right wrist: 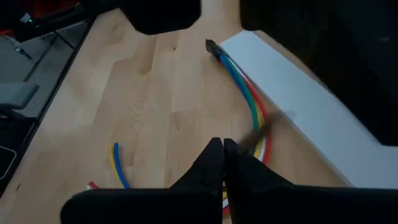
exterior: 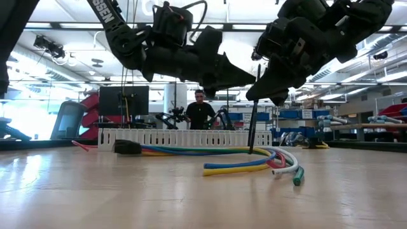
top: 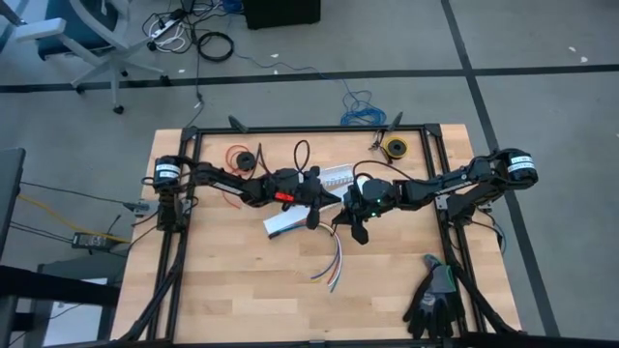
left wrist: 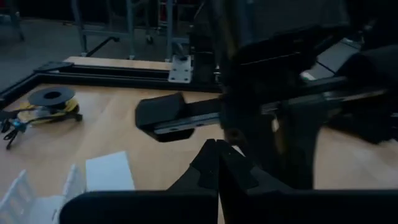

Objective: Ziptie cables
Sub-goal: Wrap the cables together using the black zip tie

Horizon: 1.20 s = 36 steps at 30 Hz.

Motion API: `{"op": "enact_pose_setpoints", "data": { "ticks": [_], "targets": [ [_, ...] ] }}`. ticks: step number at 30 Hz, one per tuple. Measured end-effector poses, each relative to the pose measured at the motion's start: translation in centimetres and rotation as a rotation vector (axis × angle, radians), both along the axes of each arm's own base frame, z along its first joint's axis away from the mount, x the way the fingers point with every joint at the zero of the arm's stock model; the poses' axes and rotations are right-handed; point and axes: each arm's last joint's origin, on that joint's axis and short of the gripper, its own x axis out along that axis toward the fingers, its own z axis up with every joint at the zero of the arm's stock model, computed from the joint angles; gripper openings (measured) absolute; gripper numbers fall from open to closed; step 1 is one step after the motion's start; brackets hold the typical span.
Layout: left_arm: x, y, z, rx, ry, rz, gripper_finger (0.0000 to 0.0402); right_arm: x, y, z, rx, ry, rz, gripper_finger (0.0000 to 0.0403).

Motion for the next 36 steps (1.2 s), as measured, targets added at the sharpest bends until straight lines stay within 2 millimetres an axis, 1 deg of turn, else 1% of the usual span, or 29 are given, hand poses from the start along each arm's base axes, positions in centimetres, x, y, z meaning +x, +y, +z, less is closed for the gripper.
{"op": "enact_pose_setpoints", "data": {
  "ticks": [6,9,19,23,30,33,36],
  "targets": [
    [0.0,-0.2,0.0,-0.081,0.005,-0.057,0.0021,0.0,0.0,0.0,-0.017,0.002,0.007,0.0],
    [0.0,-0.3,0.0,-0.09,0.008,-0.089,0.0036,0.0,0.0,0.0,-0.022,0.001,0.009,0.0],
    [-0.1,-0.5,0.0,-0.114,0.011,-0.166,0.0112,-0.1,0.0,-0.1,-0.023,0.009,0.008,0.0],
    [-0.1,-0.6,0.0,-0.137,0.01,-0.199,0.0135,-0.1,0.0,-0.1,-0.025,0.008,0.009,0.0],
    [0.0,-0.7,-0.1,-0.167,0.016,-0.195,0.0142,-0.1,0.0,-0.1,-0.031,0.006,0.007,0.0],
    [0.1,-0.6,-0.7,-0.2,0.03,-0.14,0.0142,-0.1,0.0,-0.1,-0.031,0.006,0.008,0.0],
    [0.3,-0.6,-1.5,-0.219,0.034,-0.127,0.0142,-0.1,0.0,-0.1,-0.031,0.006,0.008,0.0]
  ]
}}
